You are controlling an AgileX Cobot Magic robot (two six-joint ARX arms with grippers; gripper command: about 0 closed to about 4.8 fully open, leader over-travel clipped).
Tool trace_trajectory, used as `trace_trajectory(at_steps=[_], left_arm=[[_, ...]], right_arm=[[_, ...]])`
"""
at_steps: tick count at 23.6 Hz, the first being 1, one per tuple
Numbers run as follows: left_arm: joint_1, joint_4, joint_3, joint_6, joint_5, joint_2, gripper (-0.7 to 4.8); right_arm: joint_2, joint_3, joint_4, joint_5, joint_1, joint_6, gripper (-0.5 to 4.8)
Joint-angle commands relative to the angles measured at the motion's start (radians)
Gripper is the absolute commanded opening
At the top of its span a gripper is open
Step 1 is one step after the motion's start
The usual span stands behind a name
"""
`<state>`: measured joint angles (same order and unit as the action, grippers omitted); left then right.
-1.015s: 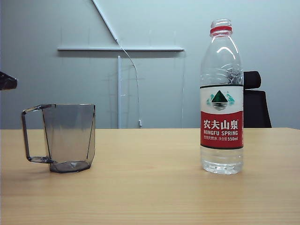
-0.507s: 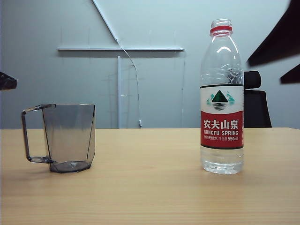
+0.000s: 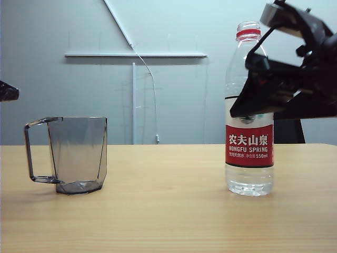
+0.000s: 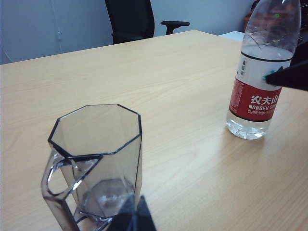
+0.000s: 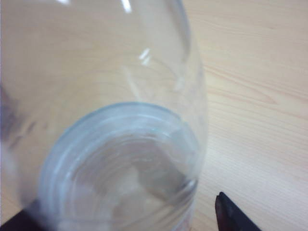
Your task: Pick up the mineral water bottle on the table and pour water into the mug until it's half full.
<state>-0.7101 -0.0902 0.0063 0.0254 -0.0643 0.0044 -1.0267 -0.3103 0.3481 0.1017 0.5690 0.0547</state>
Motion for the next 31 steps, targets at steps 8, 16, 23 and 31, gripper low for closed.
trace_trajectory(at_steps=[8, 16, 23, 31], left_arm=[[-0.001, 0.009, 0.002, -0.003, -0.002, 0.002, -0.02], [-0.001, 0.009, 0.002, -0.003, -0.002, 0.002, -0.02], [-0.001, 0.009, 0.002, -0.003, -0.002, 0.002, -0.02], [-0.001, 0.009, 0.002, -0.003, -0.002, 0.002, -0.02]], right_arm=[[-0.127, -0.003, 0.199, 0.001, 0.0, 0.004, 4.79], [-0.198, -0.003, 0.29, 0.012, 0.0, 0.004, 4.79], [-0.242, -0.002, 0.331, 0.012, -0.002, 0.004, 4.79], [-0.248, -0.002, 0.338, 0.012, -0.002, 0.005, 4.01]])
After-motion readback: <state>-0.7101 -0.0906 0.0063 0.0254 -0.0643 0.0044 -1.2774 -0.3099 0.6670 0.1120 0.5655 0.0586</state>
